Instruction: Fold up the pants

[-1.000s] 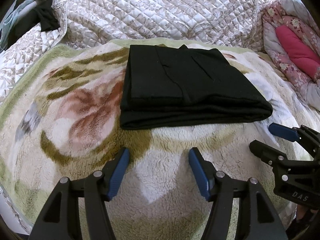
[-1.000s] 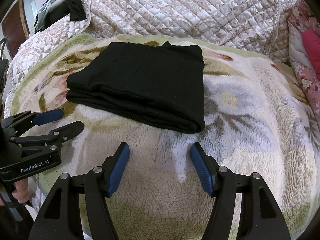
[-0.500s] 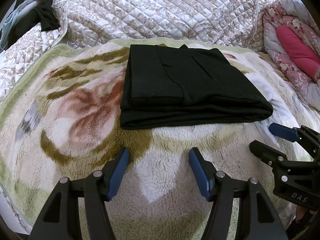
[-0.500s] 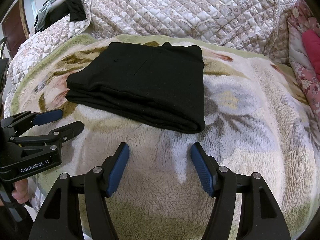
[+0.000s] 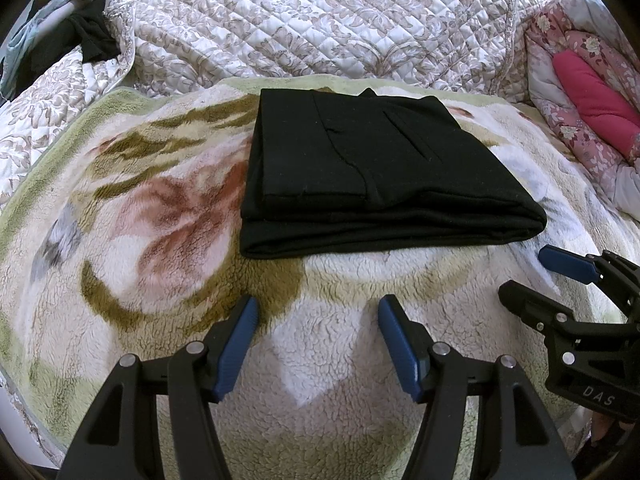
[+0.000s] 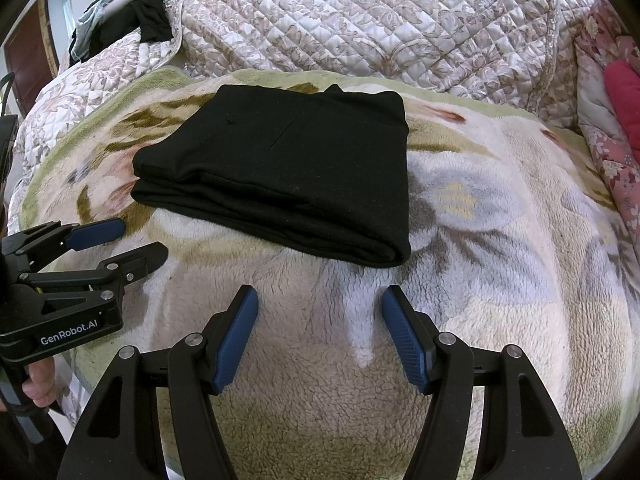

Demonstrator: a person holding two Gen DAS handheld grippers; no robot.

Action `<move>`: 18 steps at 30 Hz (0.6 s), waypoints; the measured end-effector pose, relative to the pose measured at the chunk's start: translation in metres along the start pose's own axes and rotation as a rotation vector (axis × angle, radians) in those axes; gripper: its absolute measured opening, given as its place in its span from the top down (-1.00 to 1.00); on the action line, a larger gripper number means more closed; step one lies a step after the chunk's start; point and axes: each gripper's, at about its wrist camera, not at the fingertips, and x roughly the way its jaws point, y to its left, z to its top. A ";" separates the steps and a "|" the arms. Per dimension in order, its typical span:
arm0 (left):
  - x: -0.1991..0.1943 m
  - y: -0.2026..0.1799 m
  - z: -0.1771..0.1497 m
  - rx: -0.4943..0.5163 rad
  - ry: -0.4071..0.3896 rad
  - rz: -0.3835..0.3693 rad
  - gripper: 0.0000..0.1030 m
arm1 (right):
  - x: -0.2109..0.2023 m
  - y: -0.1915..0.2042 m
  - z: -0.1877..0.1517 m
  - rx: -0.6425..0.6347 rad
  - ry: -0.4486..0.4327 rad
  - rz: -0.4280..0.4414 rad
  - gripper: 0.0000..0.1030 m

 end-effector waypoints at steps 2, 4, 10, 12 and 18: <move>0.000 0.000 0.000 0.000 0.000 0.000 -0.28 | 0.000 0.000 0.000 0.000 0.000 0.000 -0.27; 0.000 0.000 0.001 0.000 0.001 -0.001 -0.28 | 0.000 0.000 0.000 0.000 0.000 -0.001 -0.27; 0.000 0.000 0.001 -0.002 0.002 -0.002 -0.28 | 0.000 0.000 0.000 0.000 -0.001 -0.001 -0.27; 0.000 0.000 0.001 -0.003 0.003 -0.003 -0.28 | 0.000 0.000 0.000 0.000 -0.001 -0.001 -0.27; 0.000 0.001 0.001 -0.004 0.004 -0.004 -0.28 | 0.000 0.000 -0.001 -0.001 -0.002 -0.002 -0.27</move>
